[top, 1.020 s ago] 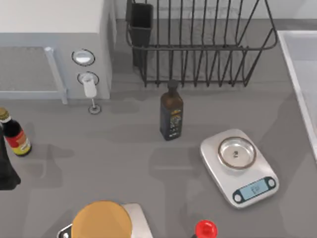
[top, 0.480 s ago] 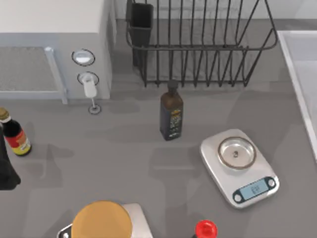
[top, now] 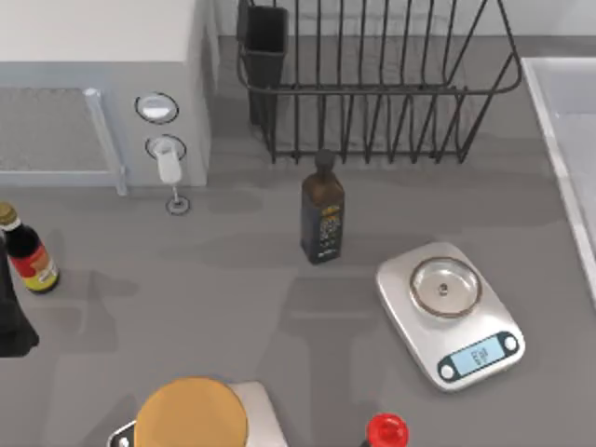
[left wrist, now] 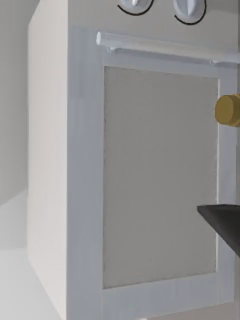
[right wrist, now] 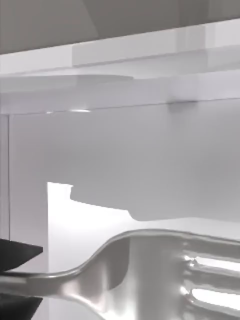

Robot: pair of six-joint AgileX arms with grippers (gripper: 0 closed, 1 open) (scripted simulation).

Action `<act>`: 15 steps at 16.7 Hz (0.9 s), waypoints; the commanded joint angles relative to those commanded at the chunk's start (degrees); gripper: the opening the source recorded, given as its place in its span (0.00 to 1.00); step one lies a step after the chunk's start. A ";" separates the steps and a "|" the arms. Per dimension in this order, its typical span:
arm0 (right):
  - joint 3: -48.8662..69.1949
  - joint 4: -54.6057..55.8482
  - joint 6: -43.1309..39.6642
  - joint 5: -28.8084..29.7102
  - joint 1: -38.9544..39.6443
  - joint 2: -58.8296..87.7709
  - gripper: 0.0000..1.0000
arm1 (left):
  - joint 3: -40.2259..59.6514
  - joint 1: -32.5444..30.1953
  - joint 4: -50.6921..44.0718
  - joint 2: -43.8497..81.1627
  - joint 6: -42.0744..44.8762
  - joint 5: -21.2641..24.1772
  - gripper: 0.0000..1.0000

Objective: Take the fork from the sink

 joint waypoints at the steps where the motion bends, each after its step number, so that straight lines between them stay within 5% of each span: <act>1: -1.22 -0.79 3.47 0.05 3.62 -1.81 0.00 | 0.00 0.00 0.00 0.00 0.00 0.00 1.00; 8: -9.50 -6.10 25.77 0.40 26.51 -14.22 0.00 | 0.00 0.00 0.00 0.00 0.00 0.00 1.00; 15: -10.43 -6.34 27.47 0.28 27.97 -15.41 0.00 | 0.00 0.00 0.00 0.00 0.00 0.00 1.00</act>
